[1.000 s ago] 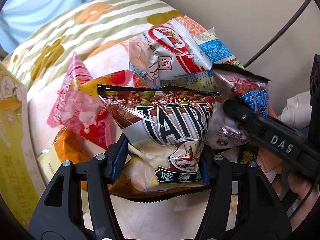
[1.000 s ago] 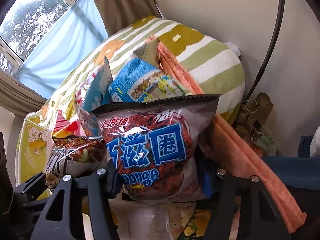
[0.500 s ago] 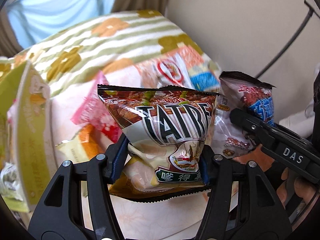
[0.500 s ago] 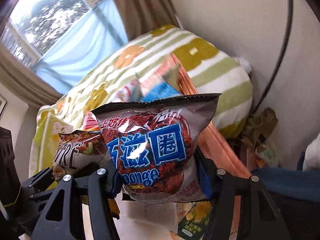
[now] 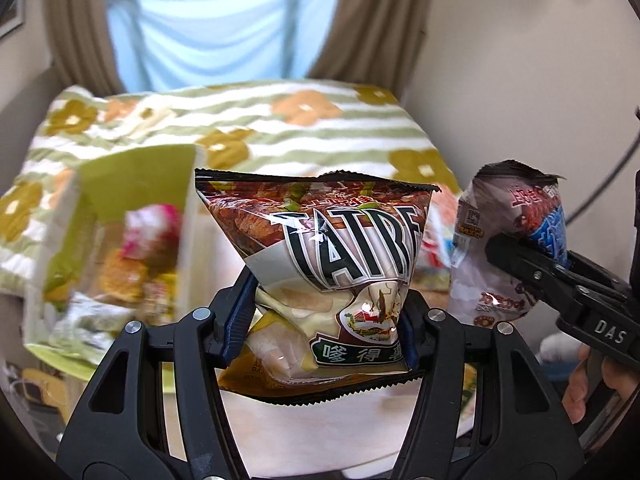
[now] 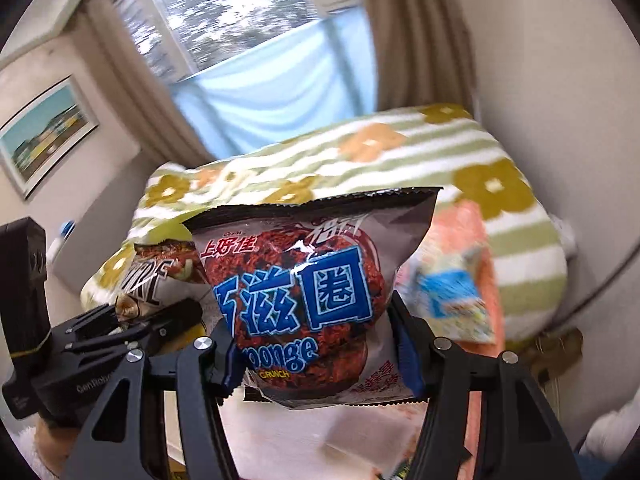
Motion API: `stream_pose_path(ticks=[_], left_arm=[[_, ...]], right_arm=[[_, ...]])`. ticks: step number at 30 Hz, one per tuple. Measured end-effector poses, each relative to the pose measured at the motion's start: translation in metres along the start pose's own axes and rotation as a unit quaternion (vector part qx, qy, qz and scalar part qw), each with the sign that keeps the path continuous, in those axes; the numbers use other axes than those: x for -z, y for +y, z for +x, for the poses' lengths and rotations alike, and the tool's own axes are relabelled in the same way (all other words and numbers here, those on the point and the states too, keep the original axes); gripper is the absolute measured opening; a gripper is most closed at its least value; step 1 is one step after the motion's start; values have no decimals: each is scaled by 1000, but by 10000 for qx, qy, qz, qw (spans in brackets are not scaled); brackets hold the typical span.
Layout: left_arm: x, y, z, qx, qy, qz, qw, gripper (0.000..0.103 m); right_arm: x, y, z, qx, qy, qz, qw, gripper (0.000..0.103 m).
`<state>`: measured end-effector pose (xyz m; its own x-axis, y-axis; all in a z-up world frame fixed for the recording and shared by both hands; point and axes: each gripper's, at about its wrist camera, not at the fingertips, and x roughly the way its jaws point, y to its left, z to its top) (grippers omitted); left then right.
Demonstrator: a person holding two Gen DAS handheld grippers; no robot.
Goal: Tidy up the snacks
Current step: 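Carry both bags over the box and open both grippers to drop them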
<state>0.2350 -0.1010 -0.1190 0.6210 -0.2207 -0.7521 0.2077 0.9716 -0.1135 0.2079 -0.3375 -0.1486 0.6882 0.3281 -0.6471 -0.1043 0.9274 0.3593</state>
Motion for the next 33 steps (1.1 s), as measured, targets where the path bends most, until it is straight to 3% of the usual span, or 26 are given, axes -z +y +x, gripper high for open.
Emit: stream_pose_path(ticks=[6, 13, 19, 24, 27, 30, 33], left_arm=[[-10, 68, -13, -389, -94, -321, 9987, 55], [-21, 163, -6, -675, 54, -563, 9961, 55], [-29, 235, 22, -658, 406, -580, 9953, 55], [-26, 271, 54, -535, 741, -552, 9943, 56], [-24, 286, 73, -447, 974, -503, 9930, 63], [-19, 293, 87, -200, 1128, -438, 9925, 99], [-16, 295, 88, -32, 1117, -401, 9929, 103]], right_arm=[[-18, 65, 25, -490, 121, -558, 9972, 57], [-27, 143, 76, -900, 319, -832, 9919, 57], [-33, 186, 117, -929, 521, -788, 9912, 57], [-35, 216, 150, -764, 676, -687, 9924, 57], [-34, 230, 166, -628, 749, -606, 9934, 57], [-31, 238, 175, -451, 794, -501, 9946, 57], [-30, 241, 180, -273, 833, -407, 9953, 57]])
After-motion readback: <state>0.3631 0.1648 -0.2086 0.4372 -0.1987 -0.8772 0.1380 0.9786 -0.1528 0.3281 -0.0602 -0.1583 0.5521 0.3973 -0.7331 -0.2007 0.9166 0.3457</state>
